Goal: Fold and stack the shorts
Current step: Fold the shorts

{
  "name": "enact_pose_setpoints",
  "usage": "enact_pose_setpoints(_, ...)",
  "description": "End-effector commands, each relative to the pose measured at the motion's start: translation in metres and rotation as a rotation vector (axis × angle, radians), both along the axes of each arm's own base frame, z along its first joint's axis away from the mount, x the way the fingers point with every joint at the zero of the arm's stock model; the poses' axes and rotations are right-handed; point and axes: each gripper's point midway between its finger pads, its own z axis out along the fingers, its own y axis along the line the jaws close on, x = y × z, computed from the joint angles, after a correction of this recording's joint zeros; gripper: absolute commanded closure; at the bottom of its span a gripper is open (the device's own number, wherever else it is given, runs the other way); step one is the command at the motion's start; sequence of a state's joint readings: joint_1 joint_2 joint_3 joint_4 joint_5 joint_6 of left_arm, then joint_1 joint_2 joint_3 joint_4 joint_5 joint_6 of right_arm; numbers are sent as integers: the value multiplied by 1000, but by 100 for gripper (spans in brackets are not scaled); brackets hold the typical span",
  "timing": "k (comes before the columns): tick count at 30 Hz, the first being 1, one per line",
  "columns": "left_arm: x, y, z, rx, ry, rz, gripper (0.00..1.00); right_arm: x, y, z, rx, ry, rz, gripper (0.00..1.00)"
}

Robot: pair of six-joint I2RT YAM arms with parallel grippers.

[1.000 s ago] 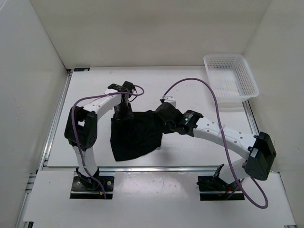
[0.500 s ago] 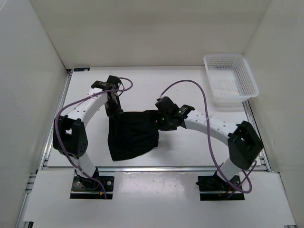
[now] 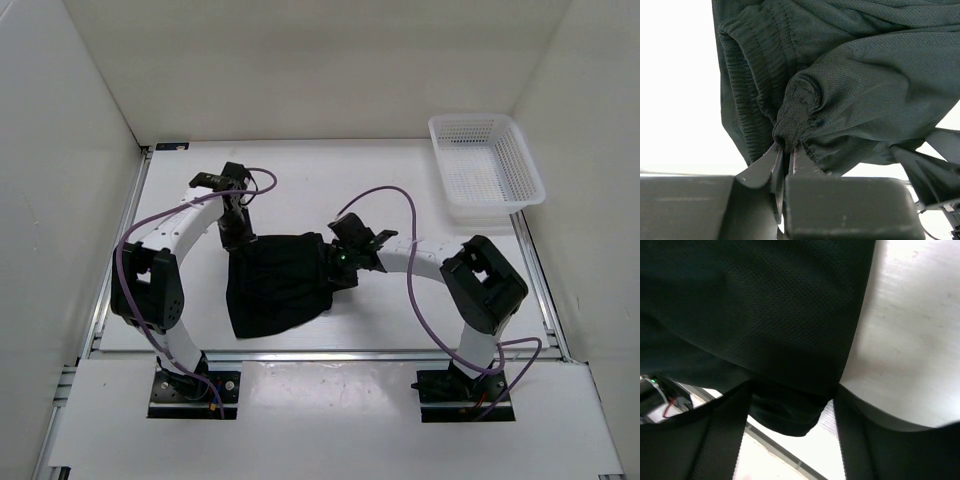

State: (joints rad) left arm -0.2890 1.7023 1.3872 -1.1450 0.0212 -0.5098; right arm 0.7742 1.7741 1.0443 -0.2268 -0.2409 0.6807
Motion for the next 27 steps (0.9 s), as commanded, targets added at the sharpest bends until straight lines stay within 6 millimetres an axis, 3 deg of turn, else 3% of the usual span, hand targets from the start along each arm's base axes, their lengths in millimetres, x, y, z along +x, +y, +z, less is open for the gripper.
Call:
enact_pose_setpoints(1, 2, -1, 14, -30, -35, -11, 90, 4, 12, 6, 67, -23, 19, 38)
enact_pose_setpoints(2, 3, 2, 14, -29, -35, -1, 90, 5, 13, 3, 66, -22, 19, 44)
enact_pose_setpoints(3, 3, 2, 14, -28, -36, -9, 90, 5, 13, 3, 66, -22, 19, 68)
enact_pose_setpoints(5, 1, 3, 13, -24, -28, -18, 90, 9, 0, -10, -17, -26, -32, 100)
enact_pose_setpoints(10, -7, 5, 22, -26, -36, -19, 90, 14, -45, -10, -68, -21, -170, 100)
enact_pose_setpoints(12, -13, 5, 28, -38, -43, -20, 90, 17, -55, 6, -70, -70, -176, 100)
enact_pose_setpoints(15, -21, -3, 35, -67, -57, -47, 90, 7, -68, 16, -87, -96, -169, 100)
enact_pose_setpoints(19, -34, -3, 10, -78, -15, -40, 90, 0, -74, 17, -102, -109, -148, 100)
enact_pose_setpoints(20, -31, -6, 1, -90, -16, -42, 90, 0, -75, 13, -115, -106, -152, 97)
enact_pose_setpoints(21, -32, -6, -9, -86, -1, -42, 90, -2, -74, 10, -121, -100, -143, 87)
enact_pose_setpoints(22, -40, -4, -24, -77, 36, -30, 90, -5, -76, 4, -141, -88, -132, 54)
enact_pose_setpoints(25, -48, 1, -48, -48, 85, -1, 90, -5, -76, 6, -170, -100, -129, 12)
enact_pose_setpoints(27, -48, 2, -54, -36, 92, 1, 76, -3, -80, 11, -185, -122, -121, 4)
